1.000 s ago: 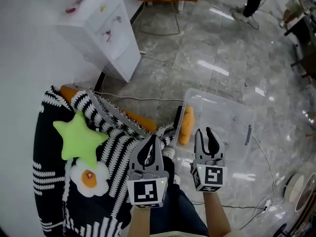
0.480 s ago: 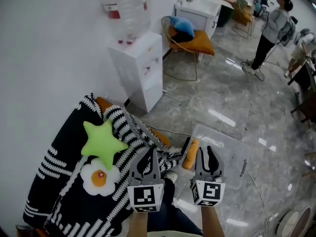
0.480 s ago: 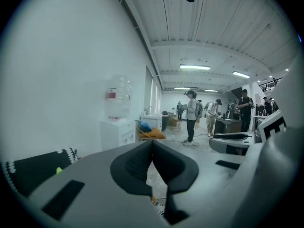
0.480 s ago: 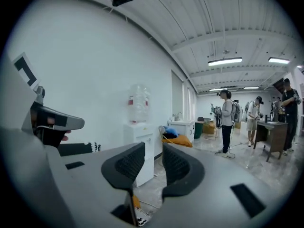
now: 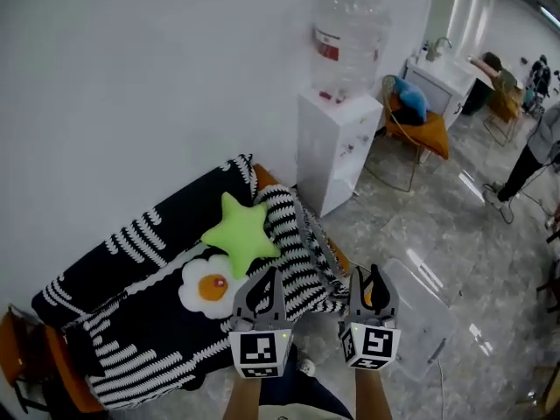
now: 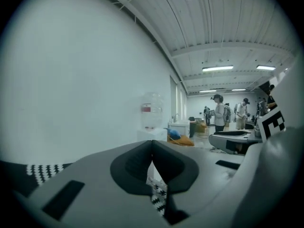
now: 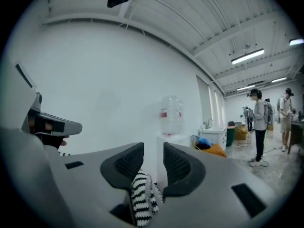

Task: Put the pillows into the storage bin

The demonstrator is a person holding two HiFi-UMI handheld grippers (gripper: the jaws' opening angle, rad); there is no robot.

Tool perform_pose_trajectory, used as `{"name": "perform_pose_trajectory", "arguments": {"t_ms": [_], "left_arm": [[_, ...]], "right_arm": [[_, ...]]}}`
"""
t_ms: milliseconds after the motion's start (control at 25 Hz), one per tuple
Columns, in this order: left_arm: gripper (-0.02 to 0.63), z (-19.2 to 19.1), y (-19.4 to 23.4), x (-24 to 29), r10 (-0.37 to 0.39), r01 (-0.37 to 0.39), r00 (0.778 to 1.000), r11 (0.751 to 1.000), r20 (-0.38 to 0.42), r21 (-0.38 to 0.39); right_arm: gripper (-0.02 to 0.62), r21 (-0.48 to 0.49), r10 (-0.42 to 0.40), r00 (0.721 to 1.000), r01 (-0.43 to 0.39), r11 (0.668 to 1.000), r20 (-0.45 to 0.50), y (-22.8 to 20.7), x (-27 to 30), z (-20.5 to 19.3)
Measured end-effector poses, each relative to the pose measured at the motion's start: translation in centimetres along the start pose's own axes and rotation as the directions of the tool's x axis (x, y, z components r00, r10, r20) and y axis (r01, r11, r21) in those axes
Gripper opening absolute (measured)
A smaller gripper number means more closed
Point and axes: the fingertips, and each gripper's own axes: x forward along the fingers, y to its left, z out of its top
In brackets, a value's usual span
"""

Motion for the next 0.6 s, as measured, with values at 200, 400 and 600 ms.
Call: {"name": "perform_pose_trajectory", "arguments": {"t_ms": [200,400,600], "left_arm": [[0.014,0.2,7.3,-4.6,0.155,-0.155,0.988,0.988,0.001,-0.029],[0.014,-0.8,15.8,-8.6,0.314,-0.314,0.949,0.948,-0.016,-0.056],[0.014,-3.6,23.4,-11.6,0.434,-0.438,0.899,0.895,-0.065,-0.087]], "right_arm": [[0.152,-0.027,0.174,0.984,-0.175,0.984,-0.022,8.7,1.4,0.6],[0.177,-0.048,0.353,0.934,-0.355,0.933,-0.055,18.5,3.7,-0.2],[0.199,-0.051,0.483,0.869,-0.49,0.87,-0.108,27.0,5.6,-2.9]]}}
